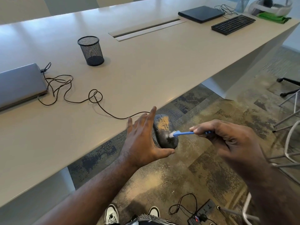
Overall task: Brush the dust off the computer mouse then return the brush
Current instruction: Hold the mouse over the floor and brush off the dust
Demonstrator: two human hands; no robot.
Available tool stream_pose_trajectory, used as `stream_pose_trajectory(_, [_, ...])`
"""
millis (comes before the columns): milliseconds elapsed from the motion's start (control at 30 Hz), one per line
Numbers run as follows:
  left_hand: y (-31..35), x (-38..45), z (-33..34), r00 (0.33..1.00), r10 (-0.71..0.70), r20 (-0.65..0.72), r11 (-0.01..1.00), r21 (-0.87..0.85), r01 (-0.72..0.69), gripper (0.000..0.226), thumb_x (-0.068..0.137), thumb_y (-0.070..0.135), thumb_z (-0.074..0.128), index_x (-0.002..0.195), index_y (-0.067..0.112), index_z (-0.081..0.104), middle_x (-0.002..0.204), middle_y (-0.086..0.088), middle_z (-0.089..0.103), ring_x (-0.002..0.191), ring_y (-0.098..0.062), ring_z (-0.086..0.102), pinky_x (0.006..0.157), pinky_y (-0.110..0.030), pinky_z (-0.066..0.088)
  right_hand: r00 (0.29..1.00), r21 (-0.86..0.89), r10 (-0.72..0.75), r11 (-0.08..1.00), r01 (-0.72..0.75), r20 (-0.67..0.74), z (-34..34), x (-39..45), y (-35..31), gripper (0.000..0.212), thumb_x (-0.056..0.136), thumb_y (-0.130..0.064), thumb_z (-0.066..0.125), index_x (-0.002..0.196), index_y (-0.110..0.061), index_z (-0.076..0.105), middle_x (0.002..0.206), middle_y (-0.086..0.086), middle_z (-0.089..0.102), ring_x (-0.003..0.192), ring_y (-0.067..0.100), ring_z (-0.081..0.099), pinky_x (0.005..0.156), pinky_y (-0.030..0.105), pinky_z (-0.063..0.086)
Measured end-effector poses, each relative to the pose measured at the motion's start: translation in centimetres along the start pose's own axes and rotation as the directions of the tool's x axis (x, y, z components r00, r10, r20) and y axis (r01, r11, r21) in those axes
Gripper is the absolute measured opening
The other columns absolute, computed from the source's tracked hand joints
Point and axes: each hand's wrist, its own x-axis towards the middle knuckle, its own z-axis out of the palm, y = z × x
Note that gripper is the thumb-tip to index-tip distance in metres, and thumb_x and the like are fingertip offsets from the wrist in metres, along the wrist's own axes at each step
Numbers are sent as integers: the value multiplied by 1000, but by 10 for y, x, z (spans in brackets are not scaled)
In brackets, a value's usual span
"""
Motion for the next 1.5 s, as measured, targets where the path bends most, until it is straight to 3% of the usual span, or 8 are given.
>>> stream_pose_trajectory(300, [-3,4,-2,1000,-27,-9,999,-30,26,136,52,83,66,155,34,-8,156,2,30,146,-12,20,121,-55,-2,992,-2,19,1000,-19,123,2,-4,10,25,86,-7,65,104,-23,72,108,-15,73,101,1,70,83,27,59])
stream_pose_trajectory(533, [-5,4,-2,999,-38,-8,998,-44,38,136,52,82,69,154,36,-8,155,3,30,146,-12,21,121,-55,-2,1000,44,23,999,-22,-11,-6,-7,7,18,89,-17,59,101,-19,71,105,-10,74,101,3,71,86,22,57])
stream_pose_trajectory(733, [-3,4,-2,999,-35,-8,998,-53,35,136,52,82,68,155,34,-7,155,3,30,145,-12,21,121,-56,0,998,21,26,999,-27,54,5,-8,9,20,88,-14,61,103,-20,73,107,-11,74,102,1,70,86,22,58])
stream_pose_trajectory(900, [-5,2,-4,999,-37,-5,998,-59,37,136,52,80,71,154,36,-7,155,3,30,146,-11,21,121,-56,-1,991,32,89,996,-86,-104,-1,-8,9,22,90,-22,57,102,-14,73,103,-8,75,99,1,71,85,19,57])
stream_pose_trajectory(1033, [-2,1,-3,1000,-22,-7,998,-66,22,136,53,80,71,154,37,-9,155,4,31,145,-11,21,121,-56,-2,992,16,52,999,-50,-113,7,-7,9,13,91,-7,69,103,-10,73,105,-7,75,101,3,71,86,20,57])
stream_pose_trajectory(1133, [-1,2,-4,1000,-20,-15,997,-70,19,136,53,80,71,154,35,-7,154,5,31,145,-9,21,121,-55,-2,996,6,72,997,-72,-59,9,-9,11,22,87,1,70,103,-14,73,105,-9,75,100,3,72,85,23,58])
stream_pose_trajectory(1367, [-2,0,-5,999,-34,-15,997,-71,33,136,51,82,68,155,33,-5,155,5,30,145,-10,21,121,-55,-4,984,26,120,993,-118,-134,-1,-13,9,19,90,-24,62,102,-15,73,102,-12,74,97,0,71,83,18,56])
stream_pose_trajectory(1500, [2,-1,-4,1000,-25,-19,997,-78,24,135,53,80,69,155,32,-4,155,5,30,144,-9,20,121,-53,-4,986,46,87,996,-81,-146,5,-12,7,19,91,-21,61,102,-12,73,104,-9,74,100,1,71,85,19,56])
